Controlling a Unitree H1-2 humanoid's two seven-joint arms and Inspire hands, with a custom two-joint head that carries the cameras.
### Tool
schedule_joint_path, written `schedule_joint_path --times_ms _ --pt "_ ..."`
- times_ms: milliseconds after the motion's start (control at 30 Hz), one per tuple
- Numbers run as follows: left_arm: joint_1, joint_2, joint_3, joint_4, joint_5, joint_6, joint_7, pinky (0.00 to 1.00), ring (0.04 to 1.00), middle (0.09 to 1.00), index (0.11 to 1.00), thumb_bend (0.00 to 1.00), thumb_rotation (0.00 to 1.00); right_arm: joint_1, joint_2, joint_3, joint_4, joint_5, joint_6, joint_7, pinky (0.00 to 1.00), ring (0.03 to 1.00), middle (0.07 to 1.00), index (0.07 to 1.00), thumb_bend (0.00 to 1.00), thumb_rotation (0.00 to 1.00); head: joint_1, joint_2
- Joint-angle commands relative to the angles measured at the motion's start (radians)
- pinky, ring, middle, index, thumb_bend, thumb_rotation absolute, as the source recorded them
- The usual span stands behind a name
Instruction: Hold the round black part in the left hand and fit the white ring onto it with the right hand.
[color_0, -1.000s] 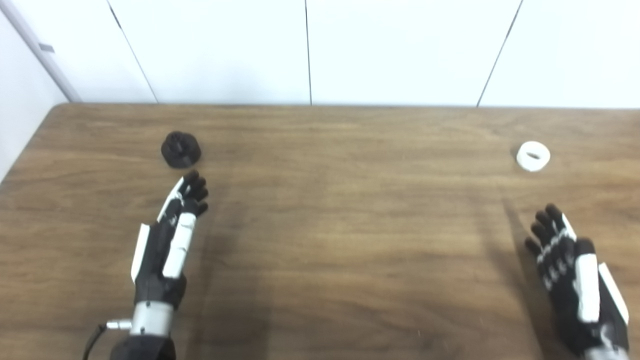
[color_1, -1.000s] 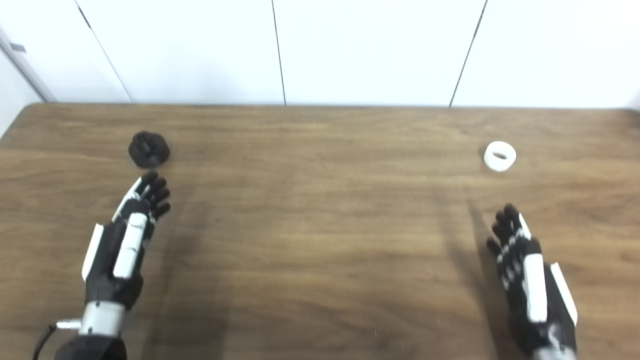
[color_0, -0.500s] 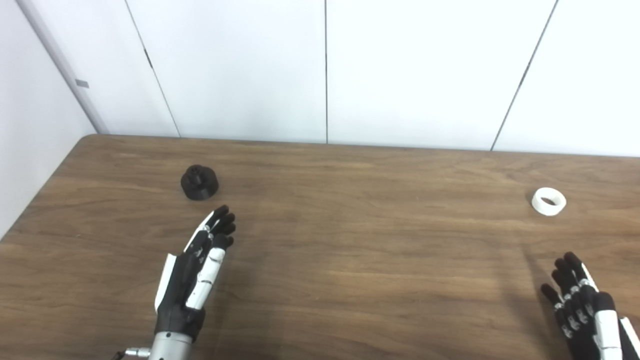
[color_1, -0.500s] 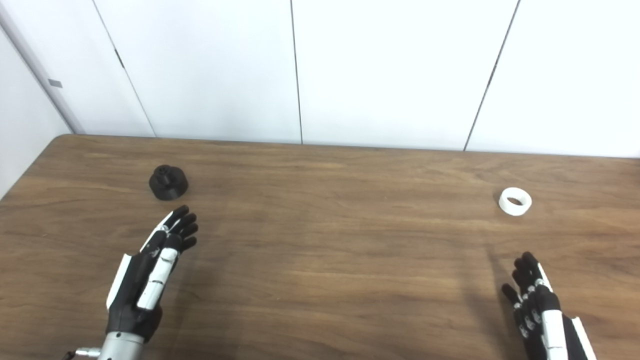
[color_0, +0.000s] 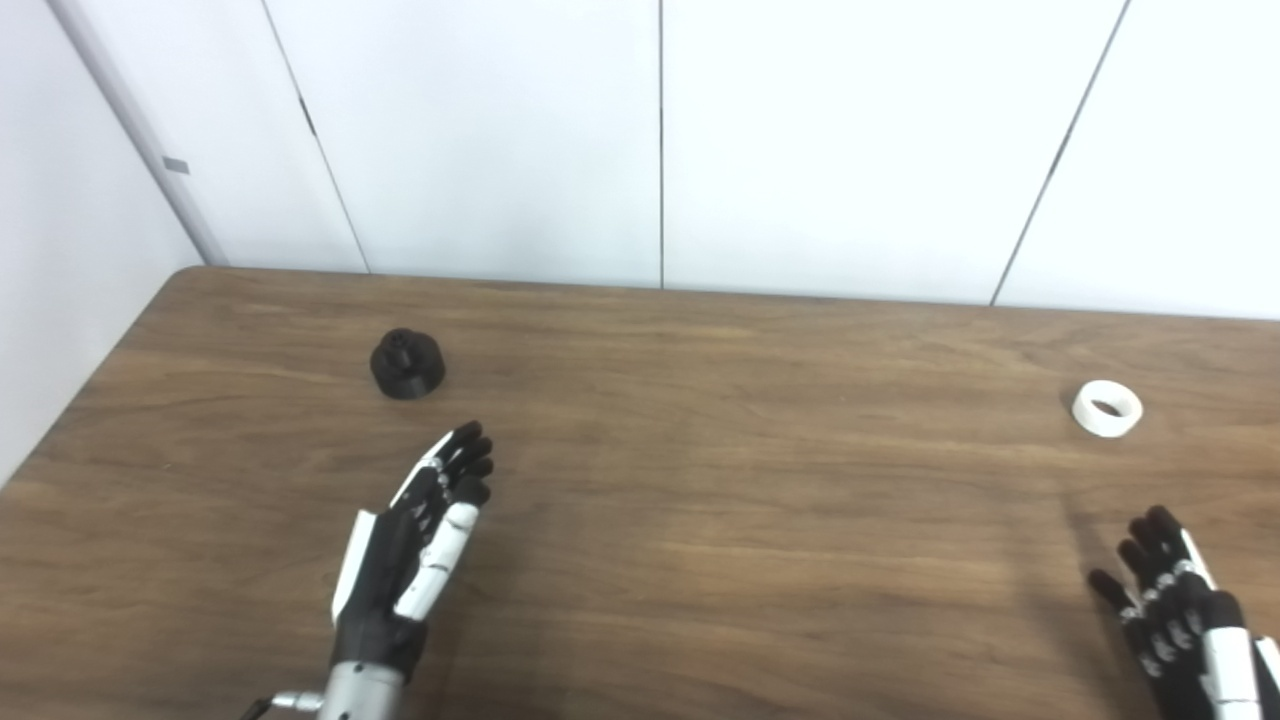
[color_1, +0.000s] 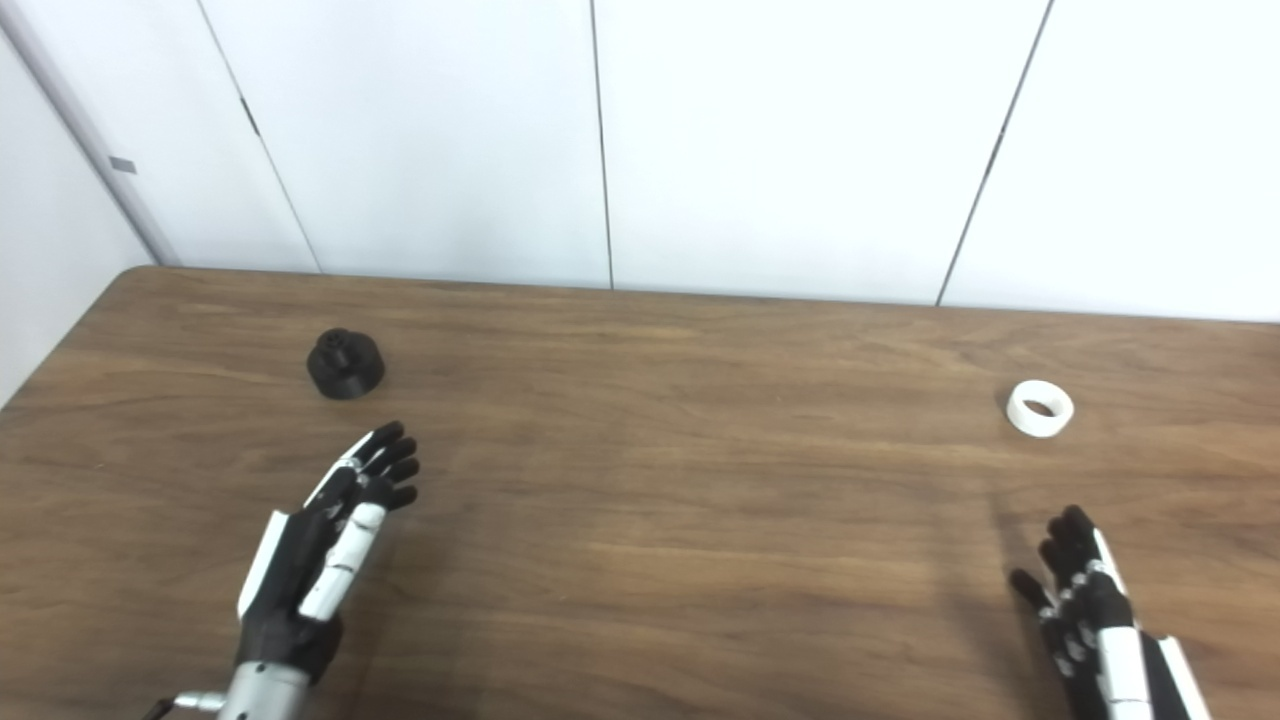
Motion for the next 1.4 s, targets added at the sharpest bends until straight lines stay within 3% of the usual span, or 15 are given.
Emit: schedule_joint_path --times_ms 0,600,733,800,967,1100,1167,1267,1367 --pt "0.195 -0.039 -0.017 -0.002 0.006 -0.086 0.020 0.83 0.869 0.874 0.887 0.62 0.67 -0.011 -0.016 -0.003 0.002 0.005 -0.044 0.014 1.00 1.000 1.000 0.992 0.61 0.95 0.004 -0.003" --pt "0.211 -0.036 -0.031 -0.005 0.013 -0.102 0.036 0.81 0.859 0.868 0.883 0.62 0.65 -0.001 -0.021 -0.002 0.015 0.001 -0.060 0.021 1.00 1.000 1.000 1.000 0.63 0.96 -0.008 -0.001" --pt "0.214 -0.027 -0.033 -0.016 0.022 -0.097 0.035 0.81 0.864 0.876 0.890 0.60 0.57 0.003 -0.022 -0.001 0.011 0.003 -0.063 0.025 1.00 1.000 1.000 1.000 0.63 0.95 -0.020 0.007" --pt "0.213 -0.023 -0.034 -0.036 0.038 -0.079 0.037 0.81 0.868 0.881 0.895 0.62 0.48 0.004 -0.023 0.000 0.009 0.003 -0.058 0.025 1.00 1.000 1.000 1.000 0.63 0.96 -0.023 0.009" --pt "0.196 -0.019 -0.027 -0.103 0.119 -0.029 0.055 0.83 0.890 0.891 0.894 0.69 0.24 0.006 -0.022 -0.002 0.002 0.003 -0.053 0.023 1.00 1.000 1.000 1.000 0.61 0.95 -0.027 0.012" --pt "0.160 -0.007 -0.005 -0.127 0.172 -0.012 0.071 0.82 0.869 0.887 0.885 0.81 0.13 0.004 -0.022 -0.004 0.006 0.001 -0.056 0.020 1.00 1.000 1.000 0.995 0.62 0.94 -0.036 0.016" --pt "0.136 0.006 0.009 -0.137 0.224 -0.005 0.082 0.82 0.865 0.887 0.877 0.86 0.13 0.004 -0.021 -0.003 0.007 -0.003 -0.065 0.021 1.00 1.000 1.000 0.999 0.61 0.95 -0.036 0.016" --pt "0.093 0.028 0.029 -0.147 0.408 0.019 0.119 0.77 0.822 0.841 0.835 0.93 0.21 0.008 -0.018 -0.002 -0.005 -0.003 -0.058 0.017 1.00 1.000 1.000 1.000 0.61 0.95 -0.042 0.019" --pt "0.041 0.046 0.057 -0.164 0.500 0.073 0.121 0.79 0.823 0.839 0.843 0.92 0.26 0.009 -0.017 -0.003 -0.005 -0.007 -0.057 0.012 1.00 1.000 1.000 0.998 0.63 0.94 -0.045 0.022"
